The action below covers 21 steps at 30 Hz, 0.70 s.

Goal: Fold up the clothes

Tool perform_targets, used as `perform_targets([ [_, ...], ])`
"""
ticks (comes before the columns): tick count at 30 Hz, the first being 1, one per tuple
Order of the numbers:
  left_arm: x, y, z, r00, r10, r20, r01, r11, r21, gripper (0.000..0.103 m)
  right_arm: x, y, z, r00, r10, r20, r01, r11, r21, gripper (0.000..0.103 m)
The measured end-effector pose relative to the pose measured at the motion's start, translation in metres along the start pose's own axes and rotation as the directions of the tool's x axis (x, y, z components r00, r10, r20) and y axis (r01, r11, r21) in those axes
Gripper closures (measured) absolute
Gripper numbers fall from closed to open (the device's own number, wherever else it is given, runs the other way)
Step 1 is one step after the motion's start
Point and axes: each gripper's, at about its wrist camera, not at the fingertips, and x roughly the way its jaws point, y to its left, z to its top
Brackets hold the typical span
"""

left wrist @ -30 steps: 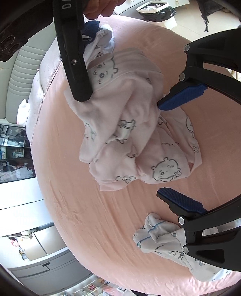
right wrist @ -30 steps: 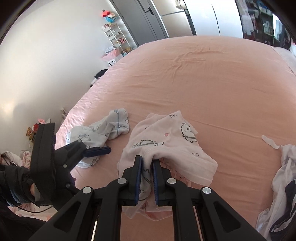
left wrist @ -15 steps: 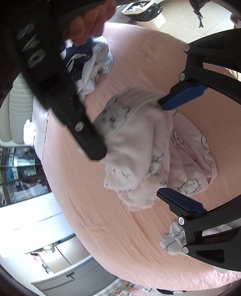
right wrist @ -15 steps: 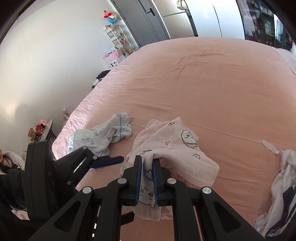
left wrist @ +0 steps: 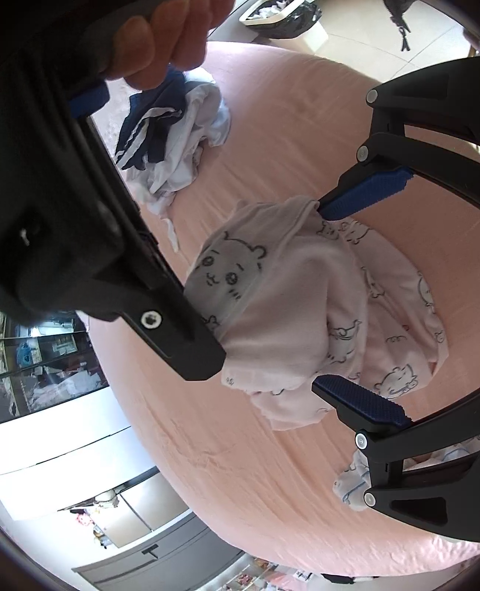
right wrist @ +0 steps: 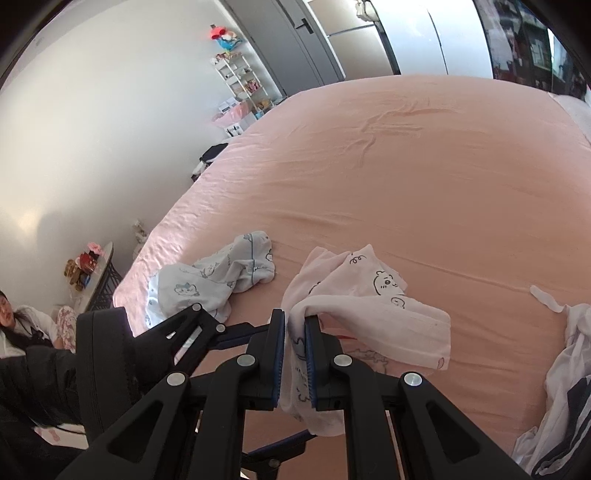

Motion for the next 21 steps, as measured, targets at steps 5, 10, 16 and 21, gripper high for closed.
perform_targets([
  [5,-0.004,0.005,0.0,1.0,0.012,0.005,-0.012,0.999,-0.034,0.018,0.0,-0.002,0.001,1.0,-0.001,0.0,0.001,1.0,0.008,0.094],
  [10,-0.006,0.009,-0.002,1.0,0.007,0.012,-0.006,0.998,-0.057,0.041,0.004,-0.004,-0.001,1.0,0.01,-0.008,-0.01,0.999,0.03,0.093],
  [16,-0.003,0.025,-0.002,0.999,-0.05,-0.002,0.048,0.982,-0.181,0.081,0.005,-0.006,-0.003,1.0,0.023,-0.008,-0.022,0.999,0.046,0.094],
  [21,-0.008,0.029,-0.001,0.999,-0.047,0.011,0.049,0.984,-0.173,0.086,0.007,-0.007,-0.006,1.0,0.01,-0.017,-0.009,0.999,0.044,0.093],
])
